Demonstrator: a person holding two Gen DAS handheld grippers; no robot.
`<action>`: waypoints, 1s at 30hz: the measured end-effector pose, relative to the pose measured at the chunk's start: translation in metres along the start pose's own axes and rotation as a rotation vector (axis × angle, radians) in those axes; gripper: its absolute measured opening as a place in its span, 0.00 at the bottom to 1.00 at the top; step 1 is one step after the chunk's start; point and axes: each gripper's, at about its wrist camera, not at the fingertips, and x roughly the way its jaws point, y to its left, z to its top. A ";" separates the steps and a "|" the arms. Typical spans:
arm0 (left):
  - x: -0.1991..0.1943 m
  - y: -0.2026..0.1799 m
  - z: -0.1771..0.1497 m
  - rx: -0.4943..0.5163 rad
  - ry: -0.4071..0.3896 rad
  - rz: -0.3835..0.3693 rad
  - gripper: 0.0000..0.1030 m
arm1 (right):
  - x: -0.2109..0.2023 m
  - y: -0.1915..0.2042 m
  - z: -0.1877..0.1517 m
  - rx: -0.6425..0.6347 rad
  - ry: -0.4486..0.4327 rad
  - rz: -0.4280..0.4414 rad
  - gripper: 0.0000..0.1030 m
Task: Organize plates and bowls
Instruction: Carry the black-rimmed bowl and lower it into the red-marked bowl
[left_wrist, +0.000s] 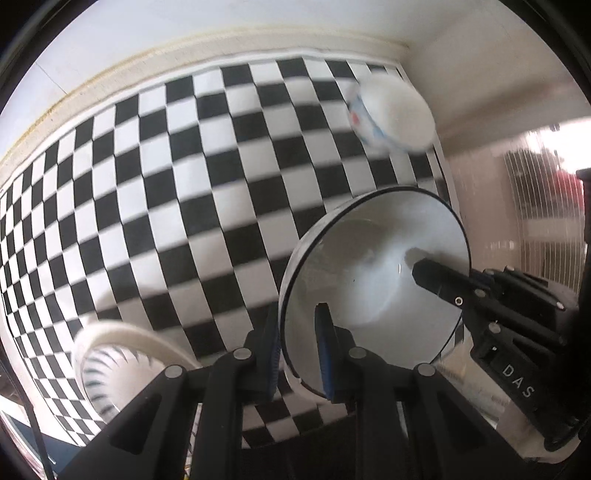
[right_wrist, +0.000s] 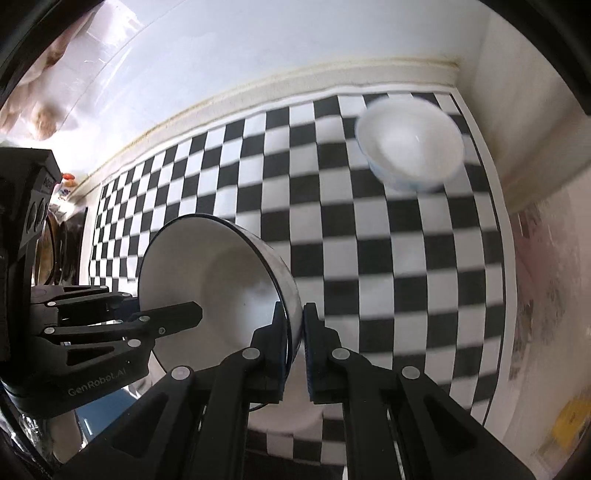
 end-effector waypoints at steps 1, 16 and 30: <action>0.004 -0.004 -0.009 0.013 0.014 0.000 0.15 | 0.001 -0.003 -0.008 0.008 0.008 0.001 0.09; 0.070 -0.020 -0.042 0.029 0.143 0.032 0.15 | 0.049 -0.031 -0.072 0.086 0.125 0.018 0.09; 0.098 -0.030 -0.039 0.012 0.174 0.008 0.16 | 0.060 -0.051 -0.071 0.192 0.184 0.050 0.10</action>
